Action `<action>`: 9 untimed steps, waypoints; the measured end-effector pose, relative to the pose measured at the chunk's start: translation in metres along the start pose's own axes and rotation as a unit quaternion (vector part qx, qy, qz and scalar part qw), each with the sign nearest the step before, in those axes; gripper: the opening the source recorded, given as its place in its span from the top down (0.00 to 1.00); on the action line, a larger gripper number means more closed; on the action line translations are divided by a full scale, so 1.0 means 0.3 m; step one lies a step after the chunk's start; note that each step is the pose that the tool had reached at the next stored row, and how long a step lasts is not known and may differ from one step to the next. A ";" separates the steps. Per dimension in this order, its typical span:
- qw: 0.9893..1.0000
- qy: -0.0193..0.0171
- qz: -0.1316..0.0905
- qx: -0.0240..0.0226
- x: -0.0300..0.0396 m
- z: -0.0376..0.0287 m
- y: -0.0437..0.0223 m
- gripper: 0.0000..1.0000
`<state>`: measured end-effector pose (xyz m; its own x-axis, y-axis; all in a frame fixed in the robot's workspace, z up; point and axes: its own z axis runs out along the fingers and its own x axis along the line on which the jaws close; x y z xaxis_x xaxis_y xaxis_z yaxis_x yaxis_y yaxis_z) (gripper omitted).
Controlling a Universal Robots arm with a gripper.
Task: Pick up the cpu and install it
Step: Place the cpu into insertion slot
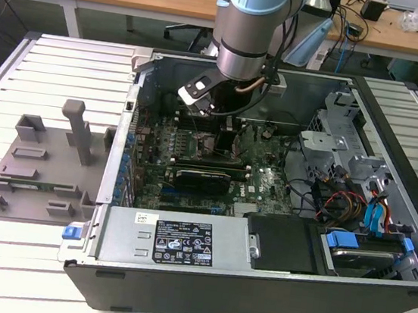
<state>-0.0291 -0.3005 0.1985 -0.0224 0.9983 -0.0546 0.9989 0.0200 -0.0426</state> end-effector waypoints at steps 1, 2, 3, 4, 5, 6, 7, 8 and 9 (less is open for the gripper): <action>1.000 0.000 0.000 0.000 0.000 -0.002 0.000 0.32; 1.000 0.000 0.000 0.000 0.000 -0.006 0.000 0.32; 1.000 -0.001 0.000 0.000 -0.001 -0.012 -0.001 0.32; 1.000 -0.001 0.000 0.000 -0.001 -0.020 -0.001 0.32; 1.000 -0.001 0.000 0.000 -0.002 -0.037 -0.002 0.32; 1.000 -0.001 0.000 0.000 -0.002 -0.053 -0.003 0.32; 1.000 -0.001 0.000 -0.001 -0.002 -0.066 -0.003 0.40; 1.000 -0.001 0.000 0.000 -0.003 -0.078 -0.003 0.47; 1.000 -0.001 0.000 -0.001 -0.003 -0.089 -0.004 0.53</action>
<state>-0.0292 -0.3001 0.2253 -0.0223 0.9981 -0.0574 0.9989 0.0199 -0.0415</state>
